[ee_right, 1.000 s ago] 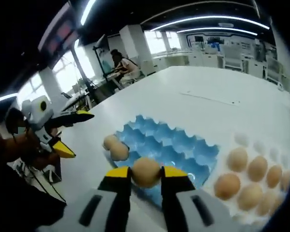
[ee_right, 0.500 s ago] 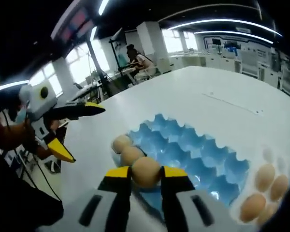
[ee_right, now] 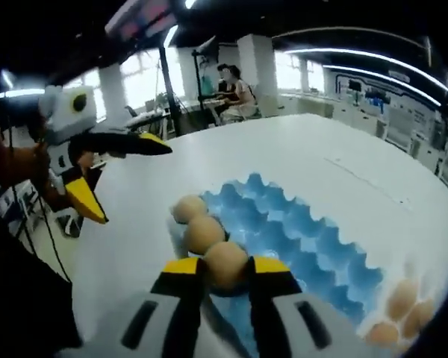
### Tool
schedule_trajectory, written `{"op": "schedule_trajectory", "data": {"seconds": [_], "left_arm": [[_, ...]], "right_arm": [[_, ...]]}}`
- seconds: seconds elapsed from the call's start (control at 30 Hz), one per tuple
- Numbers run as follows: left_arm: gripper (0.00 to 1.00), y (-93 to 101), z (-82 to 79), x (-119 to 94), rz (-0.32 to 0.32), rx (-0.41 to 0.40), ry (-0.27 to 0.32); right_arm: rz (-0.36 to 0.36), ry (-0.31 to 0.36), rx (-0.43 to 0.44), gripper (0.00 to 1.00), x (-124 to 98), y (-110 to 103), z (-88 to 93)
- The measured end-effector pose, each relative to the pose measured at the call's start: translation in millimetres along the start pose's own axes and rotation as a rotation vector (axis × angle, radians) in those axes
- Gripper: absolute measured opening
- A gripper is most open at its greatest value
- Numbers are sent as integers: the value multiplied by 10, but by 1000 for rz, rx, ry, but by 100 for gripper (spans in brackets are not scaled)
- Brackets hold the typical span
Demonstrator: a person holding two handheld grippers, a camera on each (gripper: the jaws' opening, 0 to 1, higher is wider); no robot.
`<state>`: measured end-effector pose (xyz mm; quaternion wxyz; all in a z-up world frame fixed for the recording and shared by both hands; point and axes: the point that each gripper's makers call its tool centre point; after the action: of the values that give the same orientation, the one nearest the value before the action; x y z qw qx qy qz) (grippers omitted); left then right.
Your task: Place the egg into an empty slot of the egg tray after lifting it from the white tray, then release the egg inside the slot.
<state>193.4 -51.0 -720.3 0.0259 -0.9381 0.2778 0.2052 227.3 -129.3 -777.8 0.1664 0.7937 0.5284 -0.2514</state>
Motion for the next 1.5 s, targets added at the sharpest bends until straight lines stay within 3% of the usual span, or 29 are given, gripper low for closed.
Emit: {"op": "schedule_trajectory", "data": {"seconds": [0.1, 0.53, 0.73, 0.93, 1.03, 1.13, 1.33, 1.5], "left_arm": [[84, 0, -1, 6, 1, 4, -2], [83, 28, -2, 4, 9, 16, -8], [84, 45, -20, 14, 12, 22, -5], [84, 58, -32, 11, 12, 26, -3], [83, 59, -28, 7, 12, 27, -5], [83, 56, -37, 4, 11, 25, -1], [83, 58, -54, 23, 16, 25, 3], [83, 73, -57, 35, 22, 26, 3]], "right_arm": [[-6, 8, 24, 24, 0, 5, -3], [7, 57, -16, 25, -39, -1, 17], [12, 51, -98, 25, -78, -38, 52], [24, 33, -51, 24, -158, -12, 114], [50, 36, -48, 24, -302, 23, 202], [100, 106, 9, 24, -510, 93, 160], [201, 110, 96, 24, -865, 323, 338], [321, 66, 152, 24, -1172, 552, 628]]}}
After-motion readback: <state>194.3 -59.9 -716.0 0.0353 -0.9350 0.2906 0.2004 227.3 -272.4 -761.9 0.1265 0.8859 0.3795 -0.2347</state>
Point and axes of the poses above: the point that each gripper's makers call its tool centre point, and the gripper's own axes: x roughly forward along the fingers, y roughly to its right, z roughly out of its underside, and after that the axes turned 1 degree about -x, right-handed
